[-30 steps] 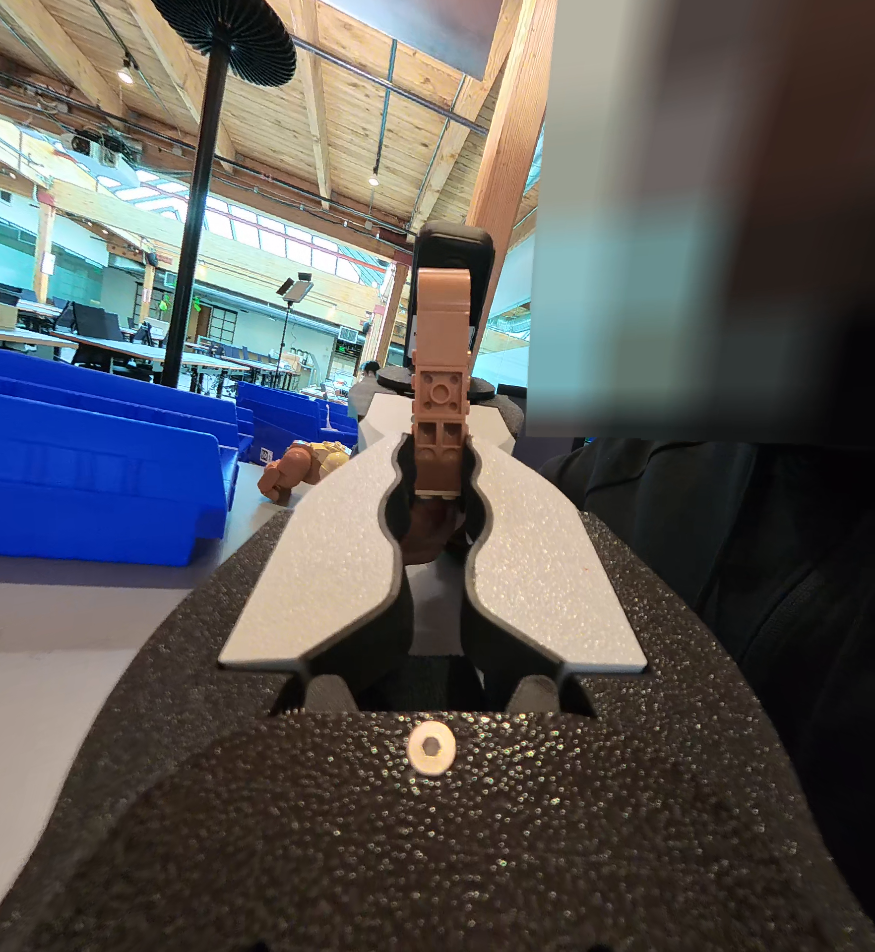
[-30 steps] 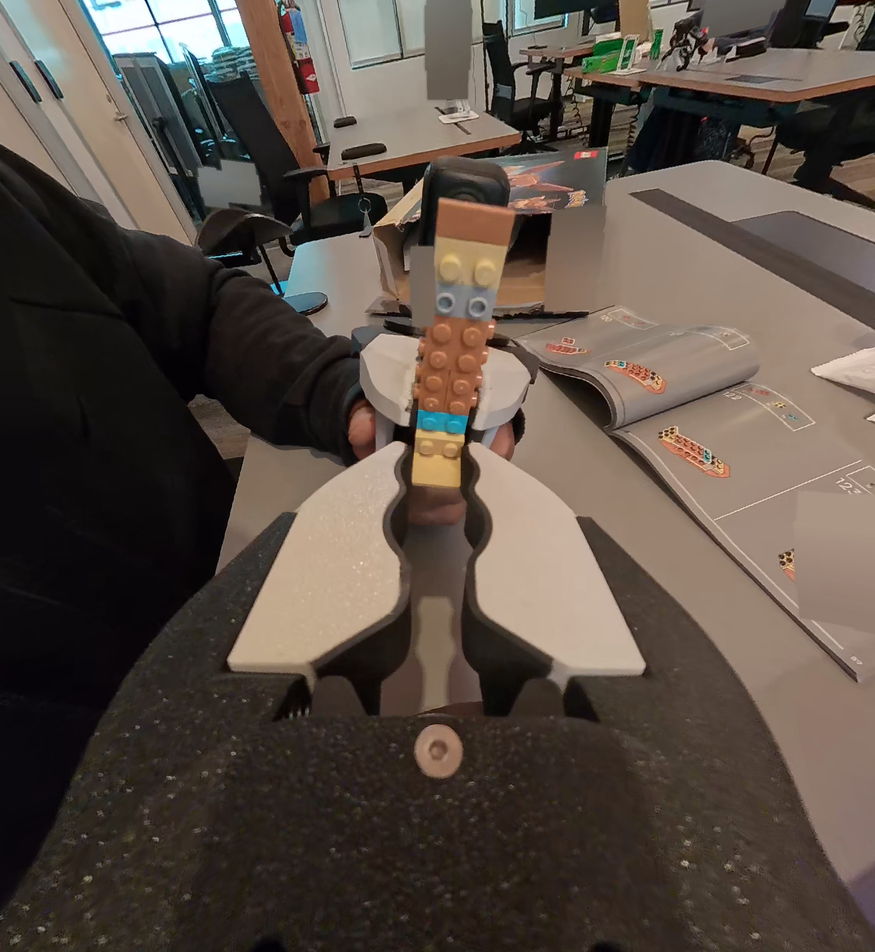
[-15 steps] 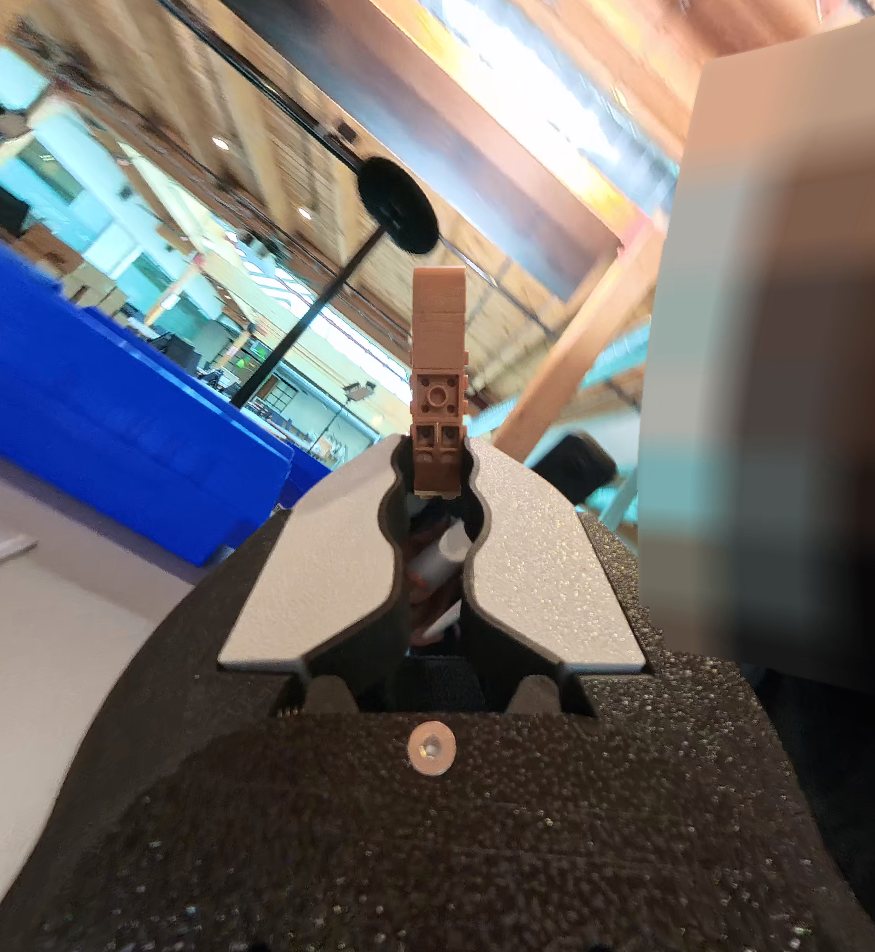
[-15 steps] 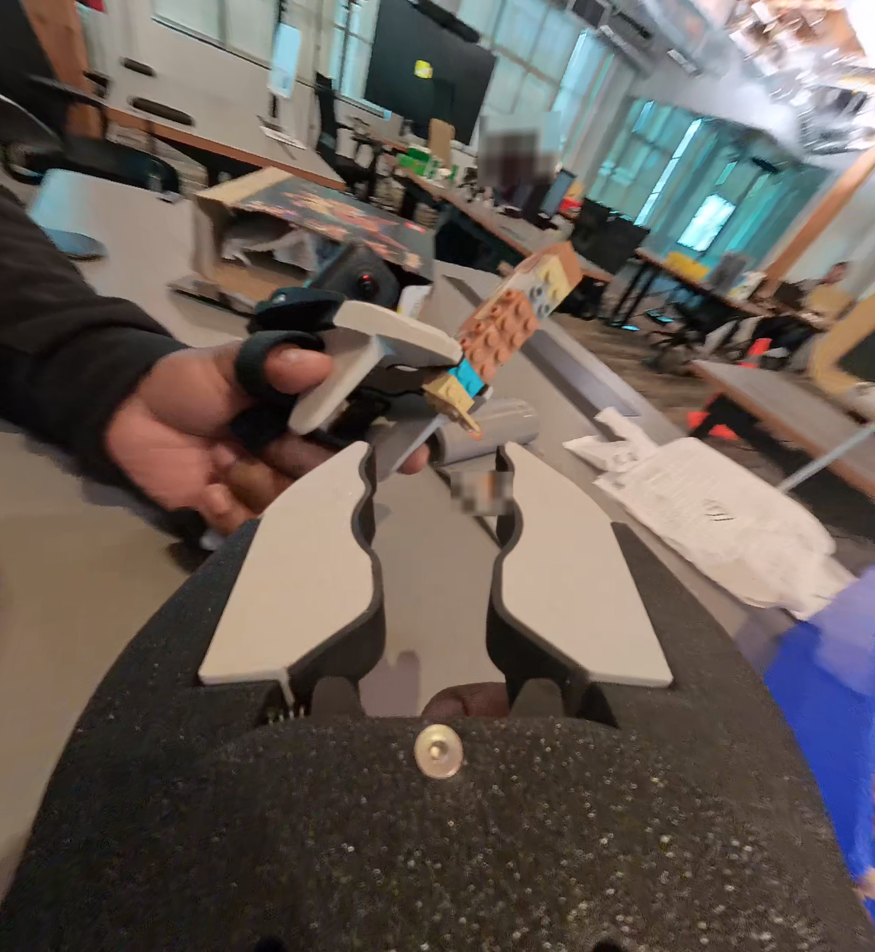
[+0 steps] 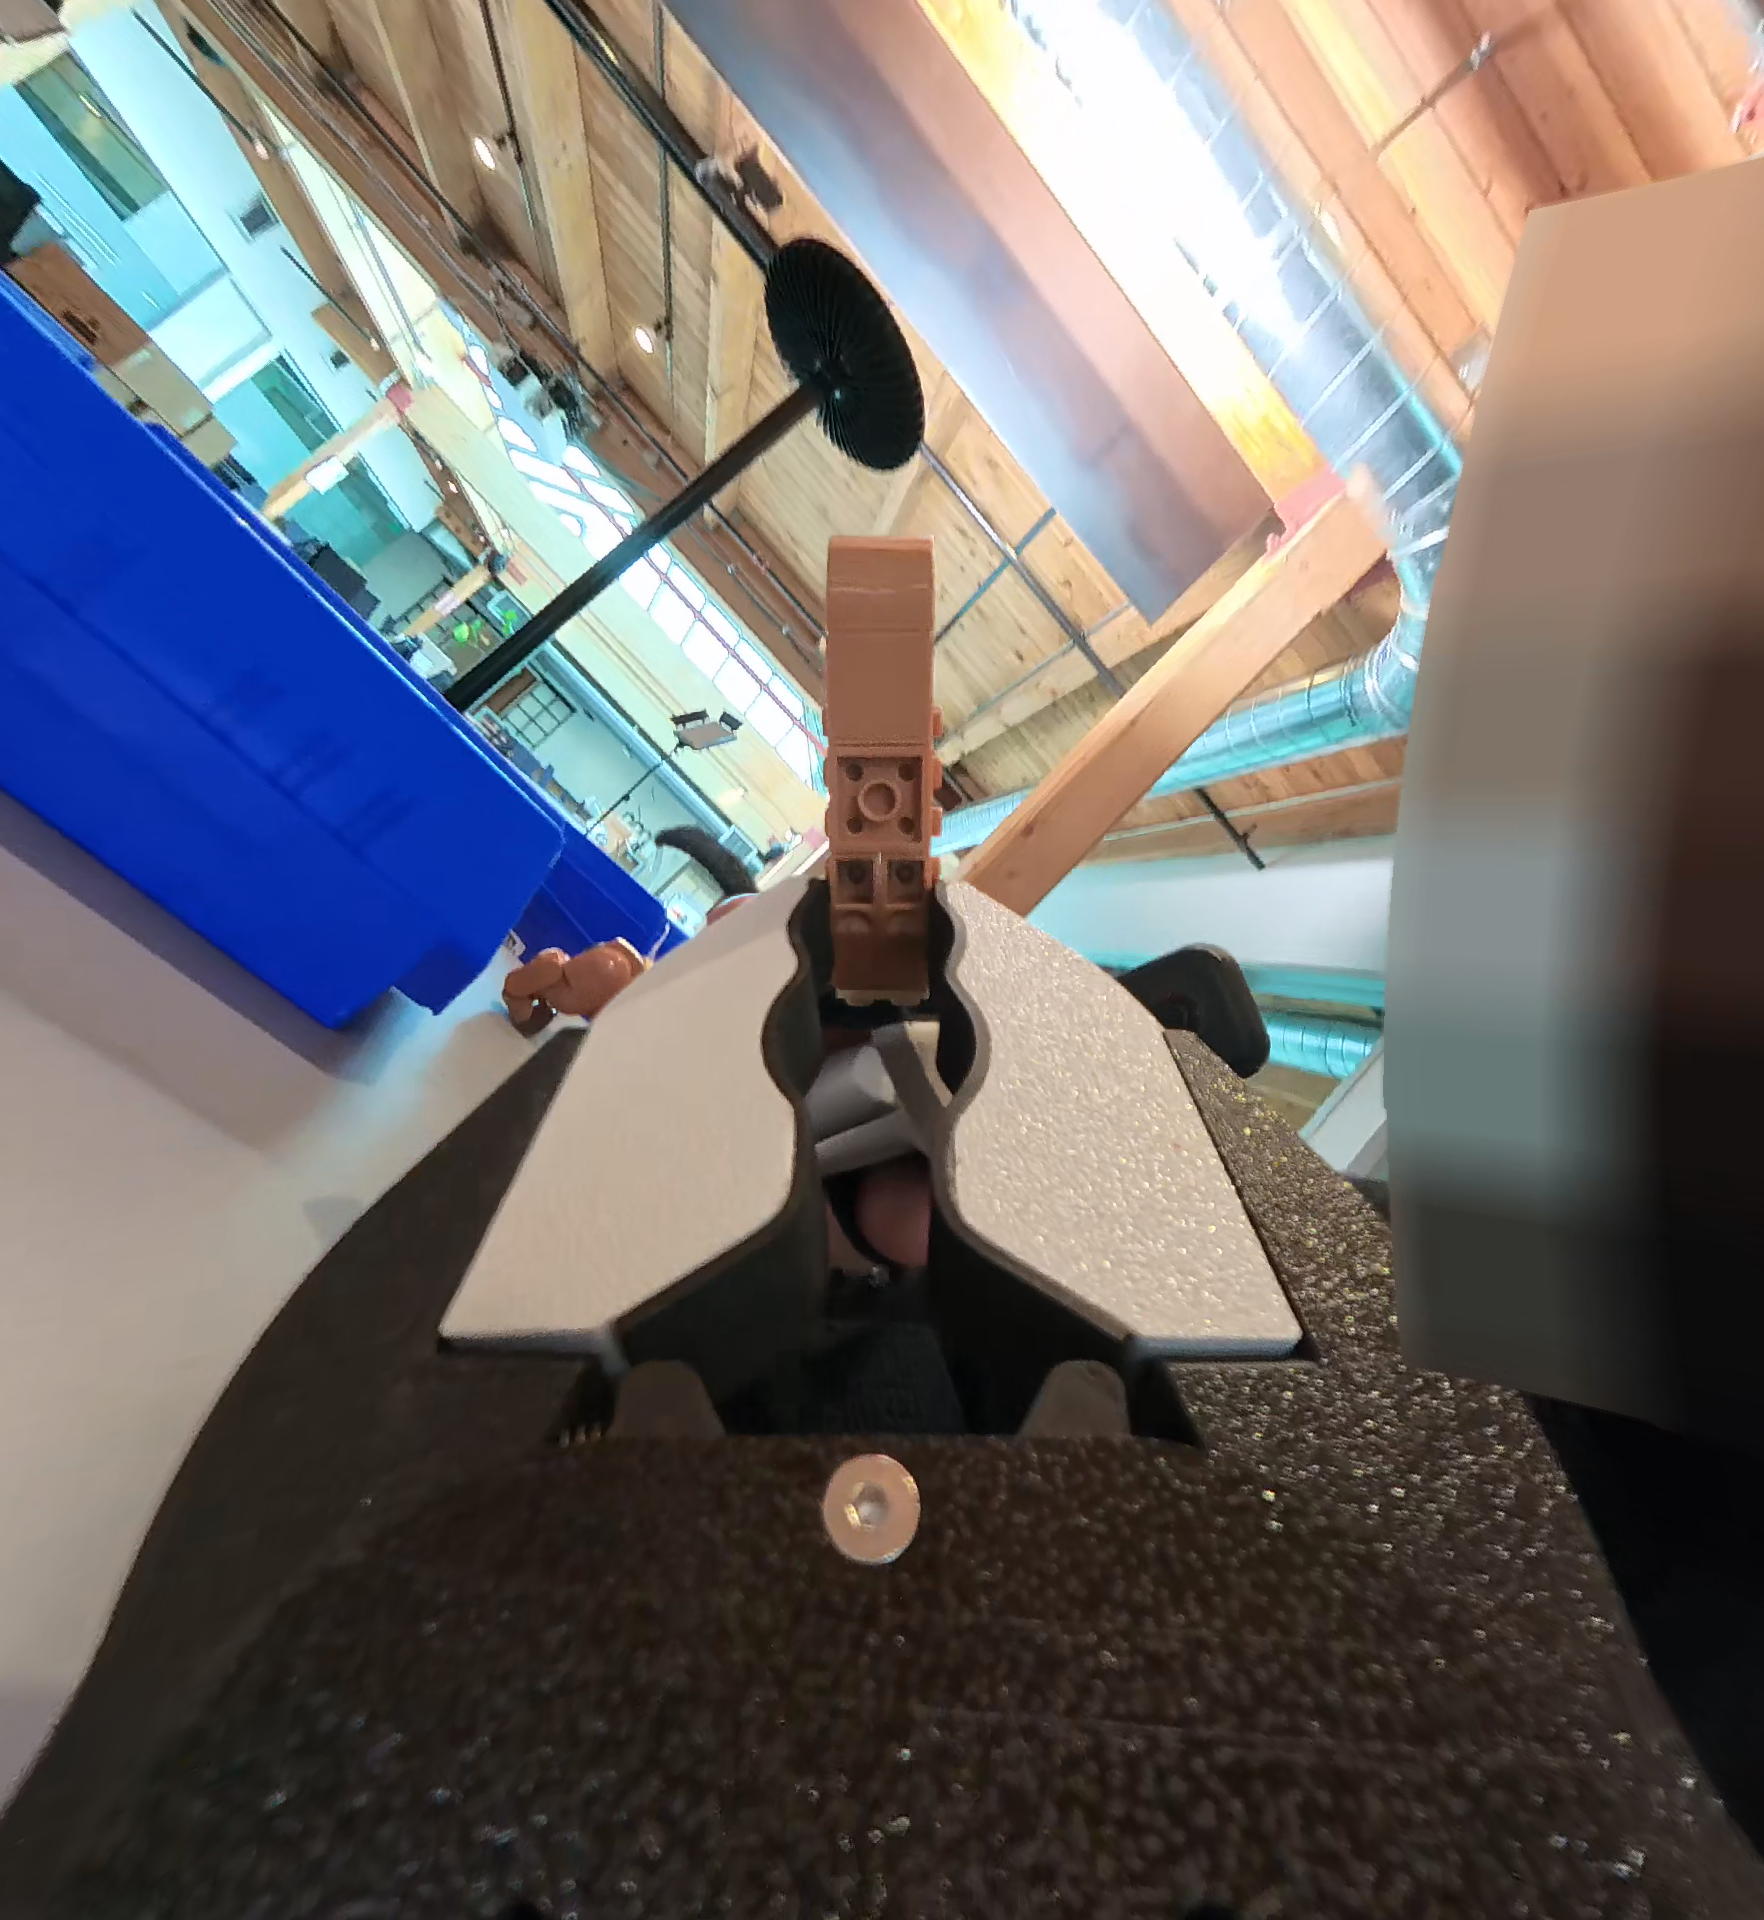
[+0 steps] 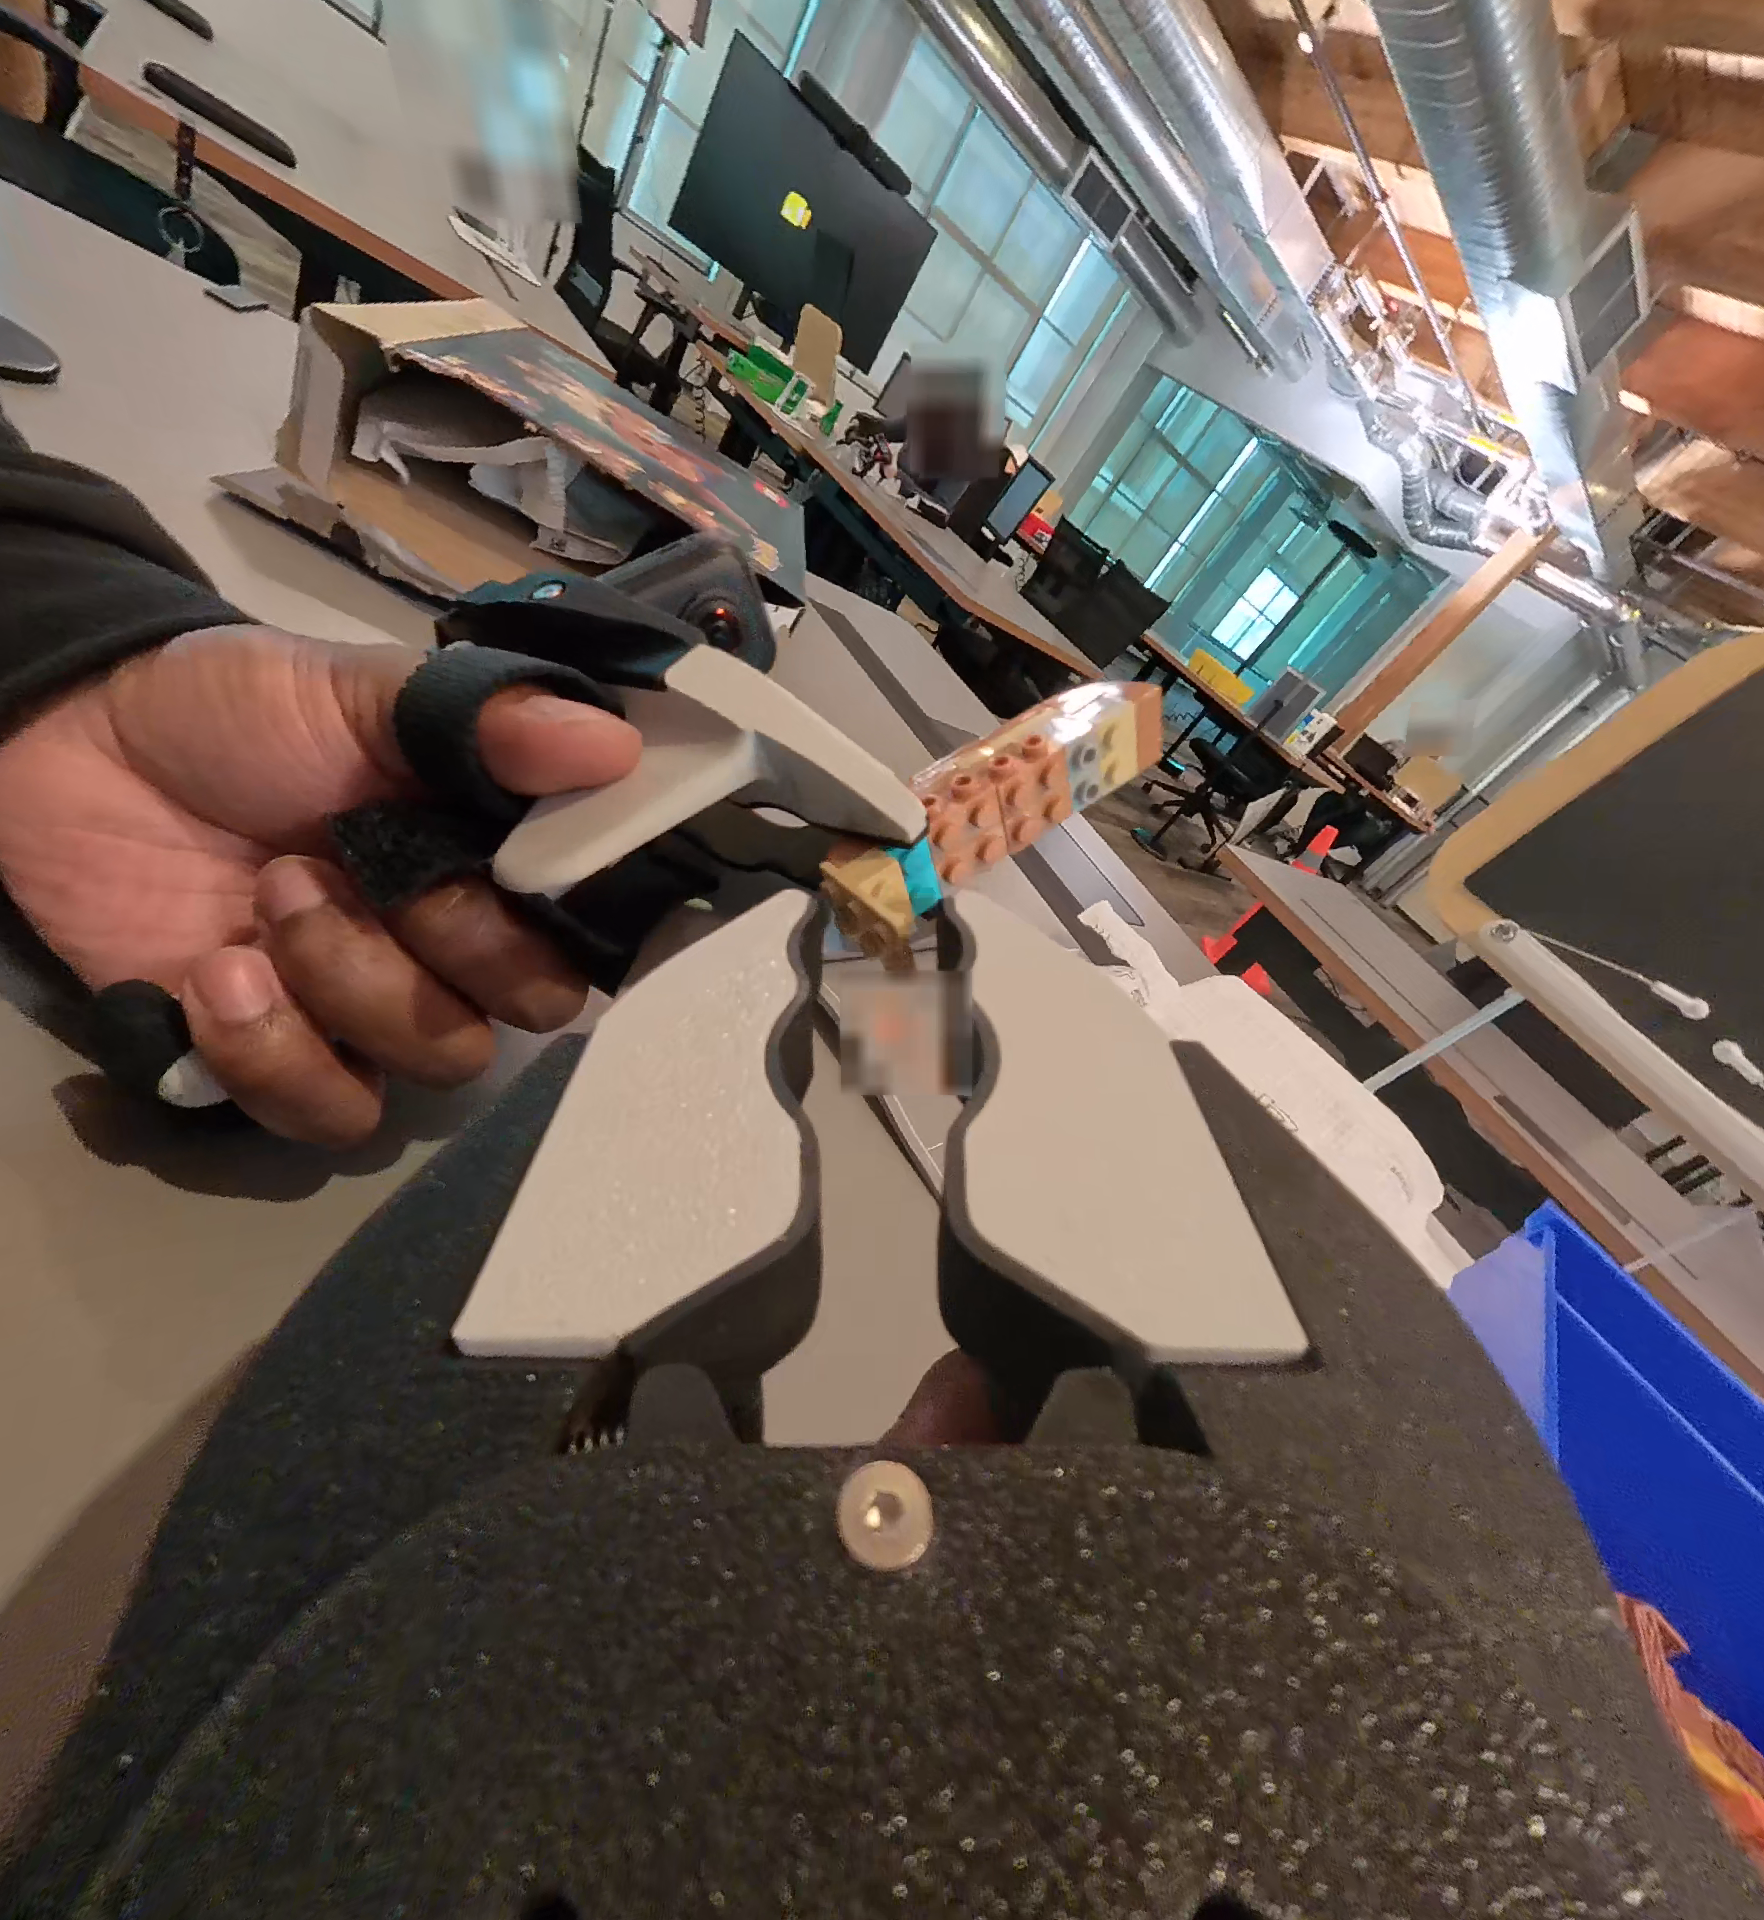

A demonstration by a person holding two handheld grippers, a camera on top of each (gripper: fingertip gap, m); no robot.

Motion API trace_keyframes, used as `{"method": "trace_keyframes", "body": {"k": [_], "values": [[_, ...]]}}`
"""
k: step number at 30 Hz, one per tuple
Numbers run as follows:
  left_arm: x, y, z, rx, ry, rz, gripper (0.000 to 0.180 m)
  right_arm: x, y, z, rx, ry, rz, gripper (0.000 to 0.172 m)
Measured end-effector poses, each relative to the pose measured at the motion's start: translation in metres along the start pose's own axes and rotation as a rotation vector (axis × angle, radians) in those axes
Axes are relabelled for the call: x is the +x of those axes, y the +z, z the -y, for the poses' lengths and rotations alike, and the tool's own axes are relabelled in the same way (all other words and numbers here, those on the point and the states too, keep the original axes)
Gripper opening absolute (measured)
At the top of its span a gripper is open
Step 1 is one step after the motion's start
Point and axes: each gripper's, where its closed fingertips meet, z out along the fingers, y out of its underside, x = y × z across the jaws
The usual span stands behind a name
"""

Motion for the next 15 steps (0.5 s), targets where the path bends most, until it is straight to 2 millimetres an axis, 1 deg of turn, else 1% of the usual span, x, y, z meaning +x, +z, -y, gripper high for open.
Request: {"method": "trace_keyframes", "body": {"k": [1, 6, 15], "values": [[0.001, 0.001, -0.002, -0.013, 0.006, -0.001, 0.017, -0.001, -0.001, 0.000, 0.004, -0.010, 0.012, 0.018], [0.003, 0.003, -0.007, -0.058, 0.024, -0.009, 0.017, -0.002, -0.005, 0.002, 0.025, -0.009, 0.057, 0.016], [0.006, 0.003, -0.014, -0.215, 0.160, -0.004, 0.022, -0.005, -0.014, 0.006, 0.072, 0.017, 0.152, 0.013]]}}
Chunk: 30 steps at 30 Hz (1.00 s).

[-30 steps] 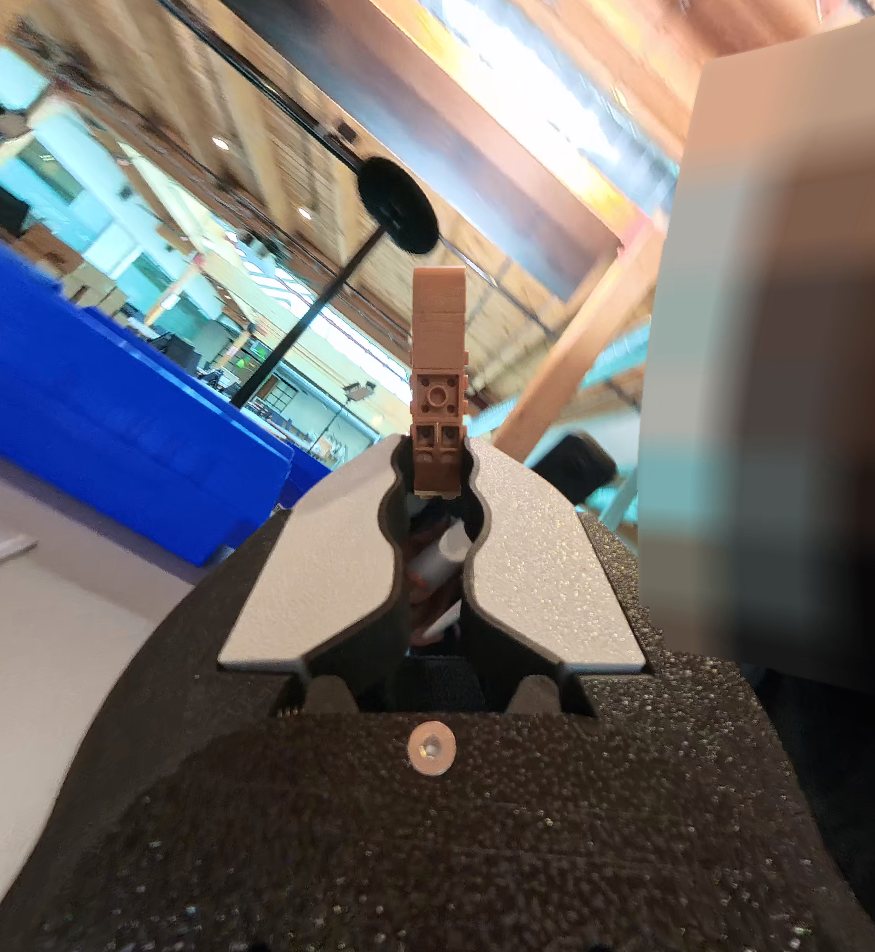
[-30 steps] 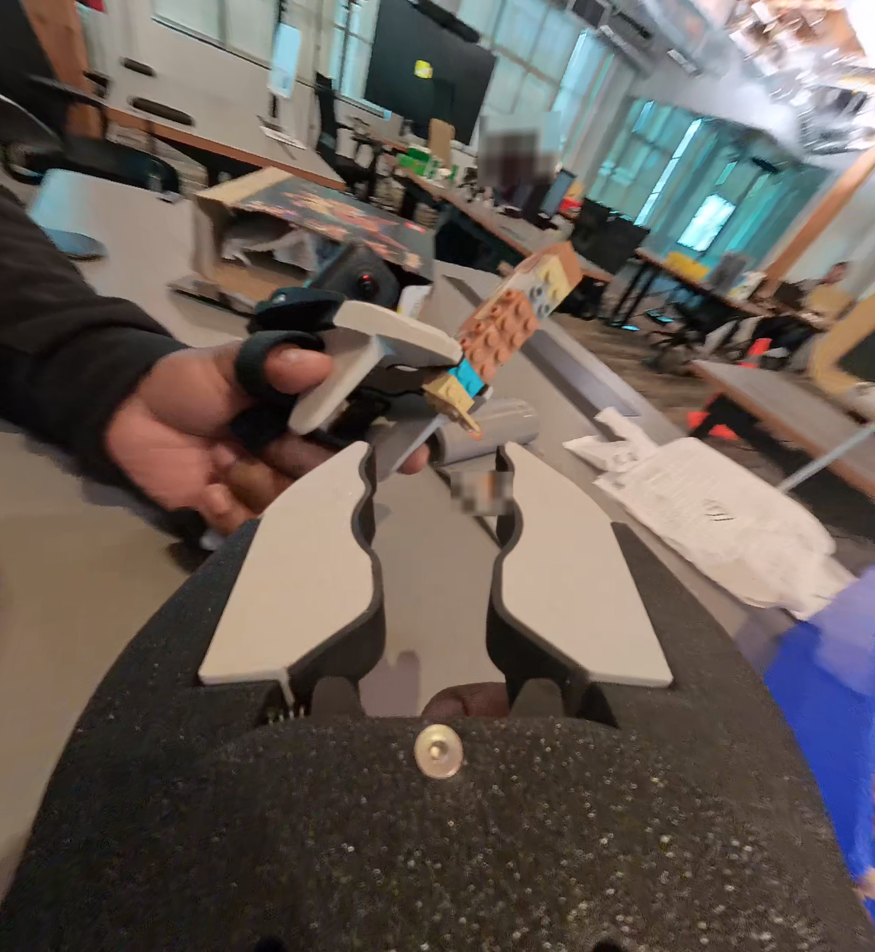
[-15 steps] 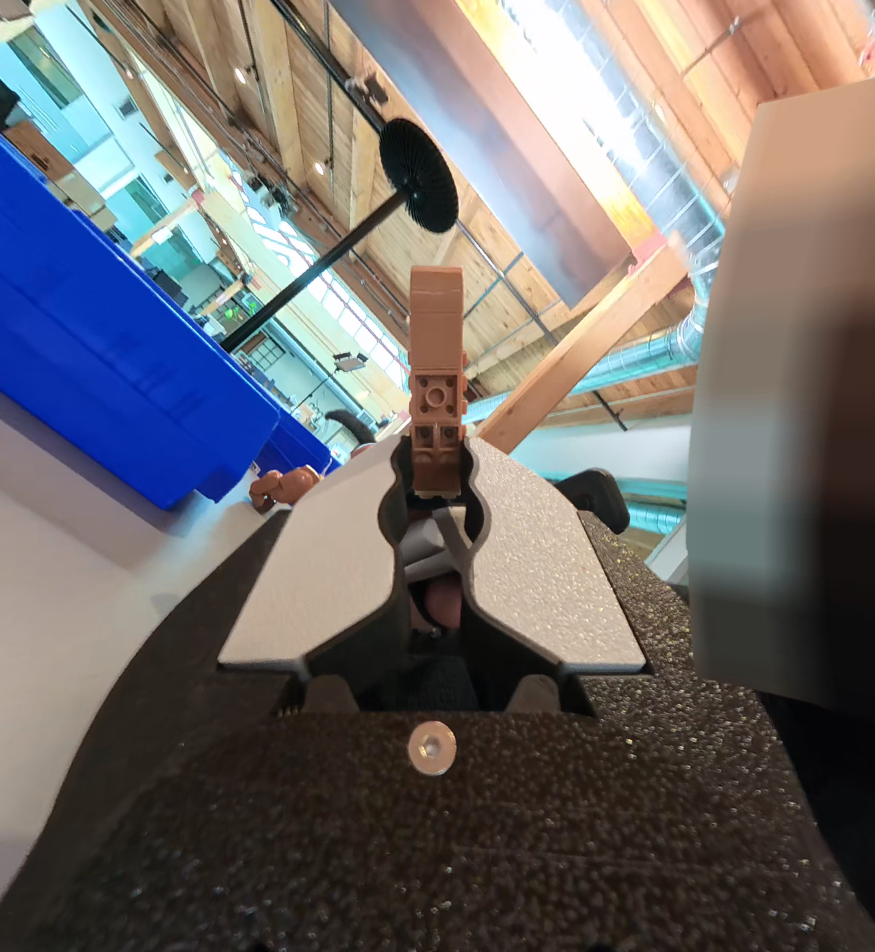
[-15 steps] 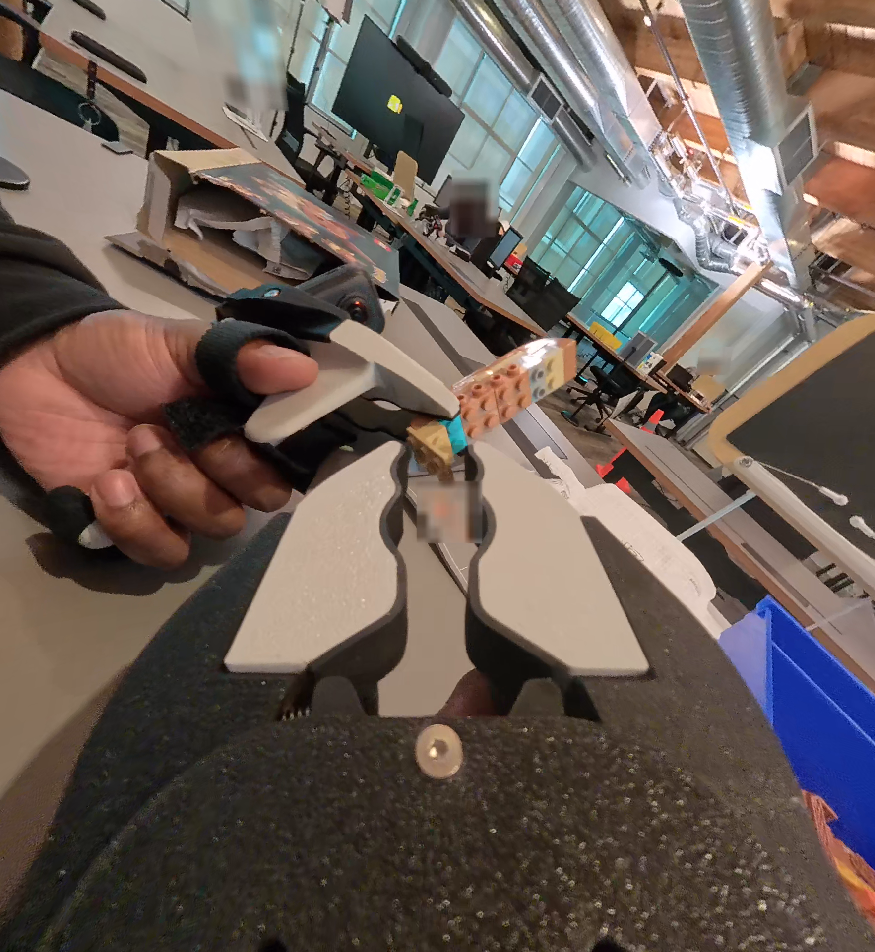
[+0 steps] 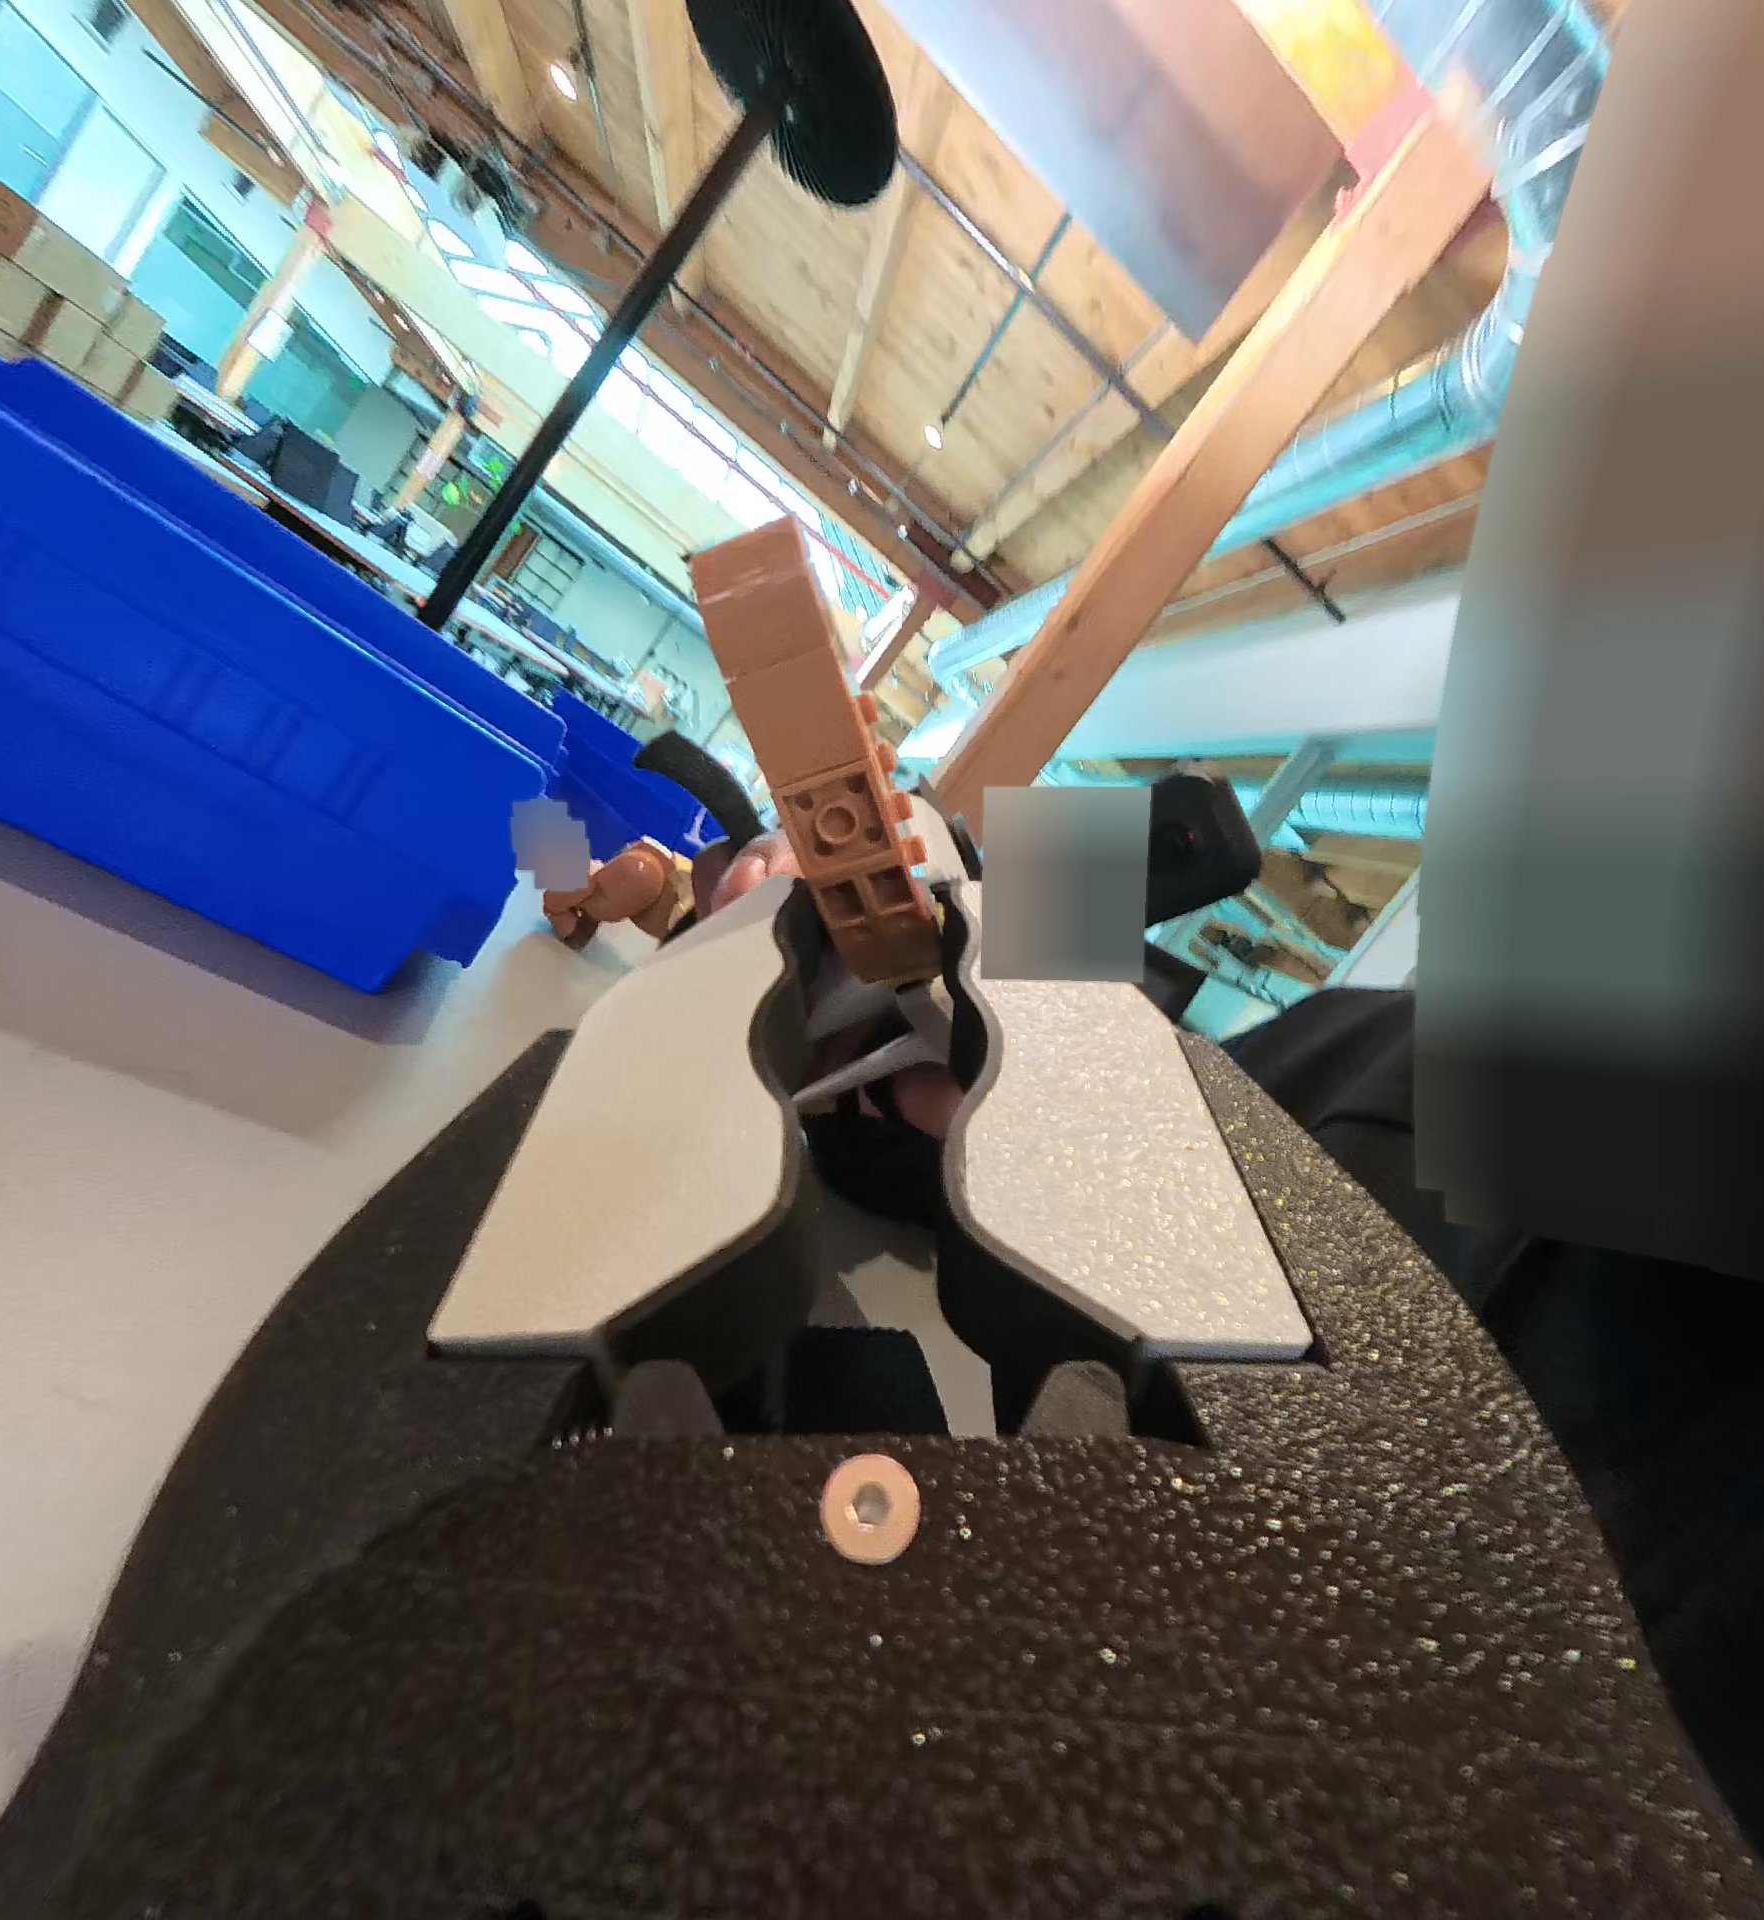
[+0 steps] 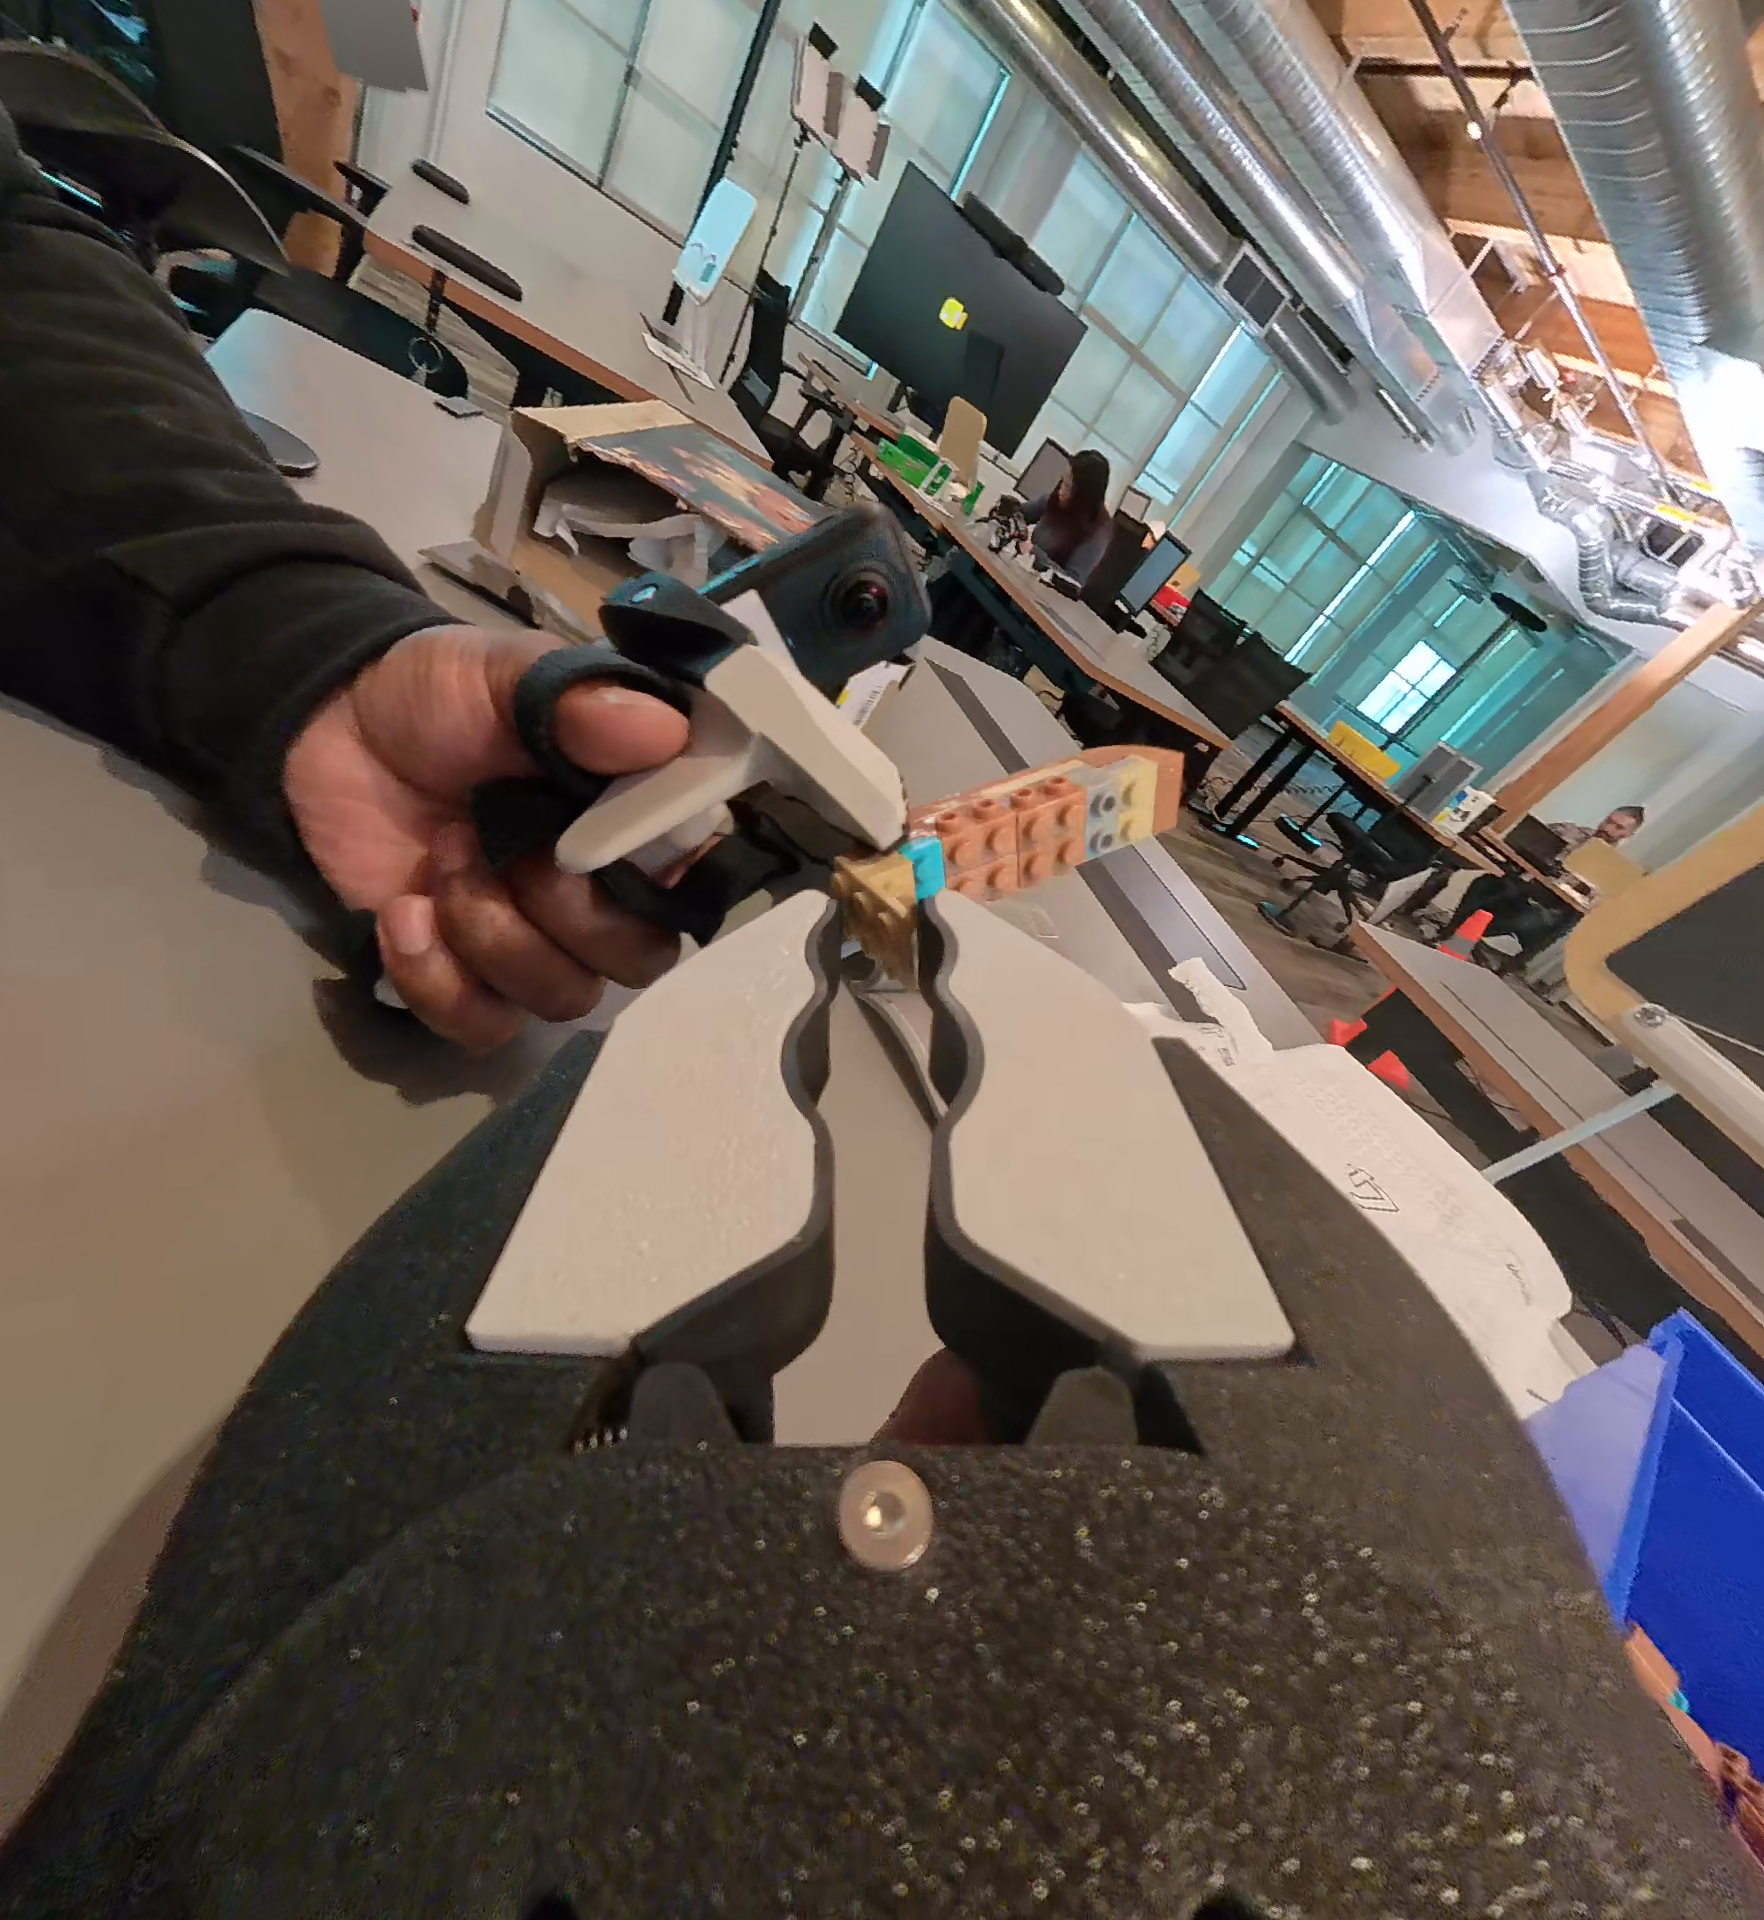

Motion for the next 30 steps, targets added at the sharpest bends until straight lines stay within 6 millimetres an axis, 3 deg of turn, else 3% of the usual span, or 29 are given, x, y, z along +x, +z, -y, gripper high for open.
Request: {"method": "trace_keyframes", "body": {"k": [12, 21, 30], "values": [[0.009, -0.001, -0.006, -0.117, -0.087, -0.095, 0.020, -0.007, -0.007, 0.005, 0.030, -0.044, 0.073, 0.013], [0.013, -0.003, -0.001, -0.011, -0.168, -0.141, 0.018, -0.007, -0.008, 0.008, 0.040, -0.132, 0.033, 0.026], [0.010, -0.002, -0.007, -0.071, -0.119, -0.097, 0.017, -0.006, -0.010, 0.007, 0.006, -0.253, -0.011, 0.013]]}}
